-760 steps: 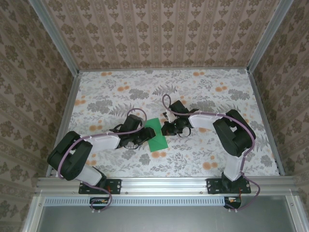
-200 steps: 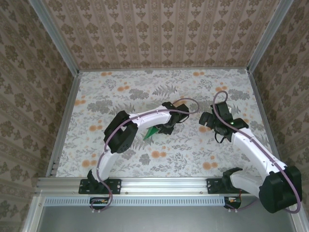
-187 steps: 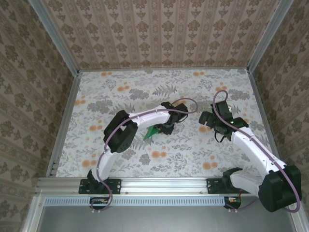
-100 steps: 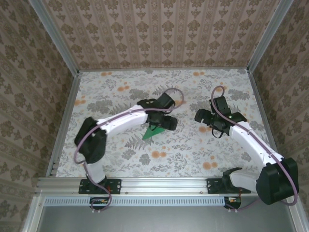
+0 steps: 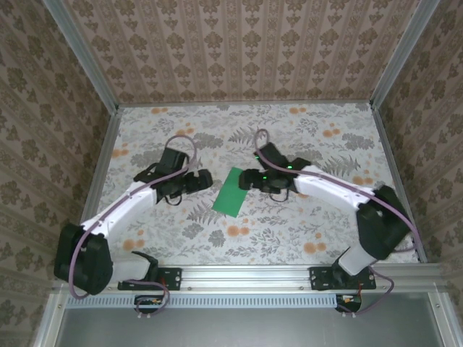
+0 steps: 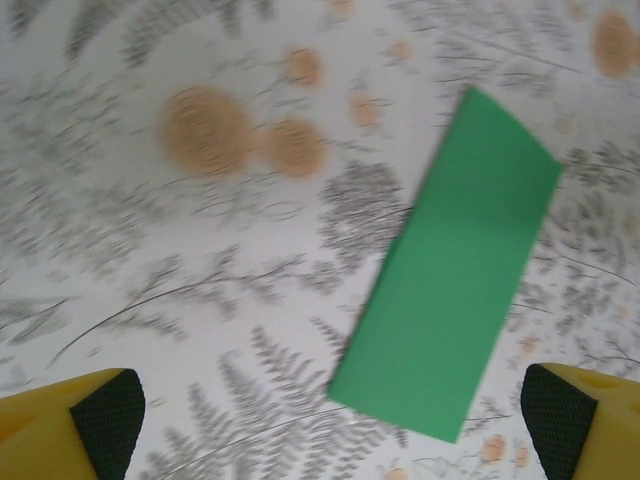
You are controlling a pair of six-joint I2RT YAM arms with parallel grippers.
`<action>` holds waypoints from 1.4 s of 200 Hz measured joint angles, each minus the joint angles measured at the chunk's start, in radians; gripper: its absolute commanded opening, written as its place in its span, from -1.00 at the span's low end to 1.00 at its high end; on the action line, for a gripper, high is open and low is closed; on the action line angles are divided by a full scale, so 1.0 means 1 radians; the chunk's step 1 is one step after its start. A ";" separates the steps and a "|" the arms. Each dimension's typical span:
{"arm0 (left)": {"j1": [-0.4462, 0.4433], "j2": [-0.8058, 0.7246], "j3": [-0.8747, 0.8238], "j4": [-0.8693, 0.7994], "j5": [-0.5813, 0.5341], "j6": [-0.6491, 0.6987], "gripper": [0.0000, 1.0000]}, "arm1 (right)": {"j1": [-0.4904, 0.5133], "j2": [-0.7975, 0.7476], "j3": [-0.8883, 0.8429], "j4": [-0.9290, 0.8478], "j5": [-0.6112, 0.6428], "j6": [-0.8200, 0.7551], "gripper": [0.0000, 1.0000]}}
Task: Fold a paper plane with a square sheet of paper (pick it up from the middle)
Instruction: Rotate the paper at the center of the table.
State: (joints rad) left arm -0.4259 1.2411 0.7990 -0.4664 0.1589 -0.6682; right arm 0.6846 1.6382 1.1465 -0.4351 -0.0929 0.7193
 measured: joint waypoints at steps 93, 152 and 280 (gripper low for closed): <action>0.174 -0.183 -0.184 -0.013 0.074 -0.020 1.00 | 0.141 0.470 0.362 0.018 -0.114 -0.001 0.45; 0.179 -0.183 -0.188 -0.011 0.088 -0.001 0.99 | 0.146 0.436 0.291 -0.024 -0.209 -0.180 0.44; -0.058 0.022 -0.090 0.078 0.154 0.018 0.67 | 0.081 -0.061 -0.128 -0.117 0.043 -0.004 0.54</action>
State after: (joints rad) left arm -0.4839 1.2633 0.7090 -0.3882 0.3134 -0.6506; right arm 0.7654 1.5776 1.0183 -0.5526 -0.0494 0.7155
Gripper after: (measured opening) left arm 0.837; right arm 0.765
